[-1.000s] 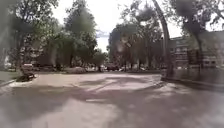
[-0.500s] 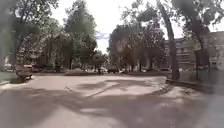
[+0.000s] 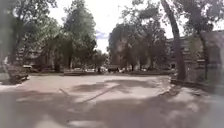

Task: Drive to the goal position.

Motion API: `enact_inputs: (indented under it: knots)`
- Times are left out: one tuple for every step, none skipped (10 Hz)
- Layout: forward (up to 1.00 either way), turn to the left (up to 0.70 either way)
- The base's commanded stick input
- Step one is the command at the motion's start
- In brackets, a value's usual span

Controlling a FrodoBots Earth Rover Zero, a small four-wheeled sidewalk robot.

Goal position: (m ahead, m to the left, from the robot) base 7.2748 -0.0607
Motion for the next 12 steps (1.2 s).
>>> enact_inputs:
  knots:
    - [0.85, 0.0]
    - [0.85, 0.0]
    - [0.85, 0.0]
    - [0.85, 0.0]
    - [0.85, 0.0]
    - [0.85, 0.0]
    - [0.85, 0.0]
    - [0.85, 0.0]
    - [0.85, 0.0]
    - [0.85, 0.0]
    - [0.85, 0.0]
    - [0.85, 0.0]
